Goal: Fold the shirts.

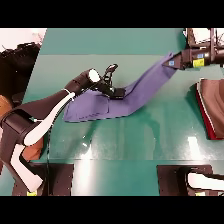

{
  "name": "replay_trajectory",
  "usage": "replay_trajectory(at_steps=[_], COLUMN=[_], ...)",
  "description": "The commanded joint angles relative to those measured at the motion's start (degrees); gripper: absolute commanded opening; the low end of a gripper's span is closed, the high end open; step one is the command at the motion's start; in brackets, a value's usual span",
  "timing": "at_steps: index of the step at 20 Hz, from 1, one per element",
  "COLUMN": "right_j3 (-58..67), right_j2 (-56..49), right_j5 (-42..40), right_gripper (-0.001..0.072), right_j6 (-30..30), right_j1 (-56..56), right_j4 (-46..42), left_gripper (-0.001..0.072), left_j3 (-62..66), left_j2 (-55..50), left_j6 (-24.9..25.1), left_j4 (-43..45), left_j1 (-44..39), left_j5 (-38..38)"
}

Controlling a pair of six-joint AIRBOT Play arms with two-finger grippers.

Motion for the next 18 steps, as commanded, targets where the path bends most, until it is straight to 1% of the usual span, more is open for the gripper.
replay_trajectory(at_steps=[1,7,9,11,13,15,18], right_j3=[4.7,6.1,6.1,6.1,6.1,6.3,12.0], right_j2=[0.4,0.2,-0.5,-1.6,-3.1,-5.5,-13.2], right_j5=[-1.3,-5.3,-5.7,-6.1,-8.1,-12.3,-17.7], right_gripper=[0.0017,0.0018,0.0018,0.0018,0.0018,0.0018,0.0019], right_j6=[1.2,1.1,1.0,1.0,0.0,-0.9,-2.1], right_j1=[4.9,11.5,13.9,16.8,21.2,26.9,36.3], right_j4=[0.8,0.9,0.9,1.0,1.0,1.0,1.0], left_gripper=[0.0024,0.0025,0.0024,0.0024,0.0025,0.0025,0.0026], left_j3=[0.5,0.5,0.7,0.8,0.8,0.8,0.8], left_j2=[-0.5,-0.4,0.6,4.0,9.6,15.8,25.4], left_j6=[-0.1,0.4,0.1,-0.1,-0.1,0.0,0.0], left_j4=[2.0,3.2,3.3,4.4,9.6,15.8,25.4], left_j1=[-0.2,0.0,1.4,4.6,9.4,14.8,23.8], left_j5=[-0.8,-1.0,-1.6,-2.4,-4.6,-7.8,-12.2])
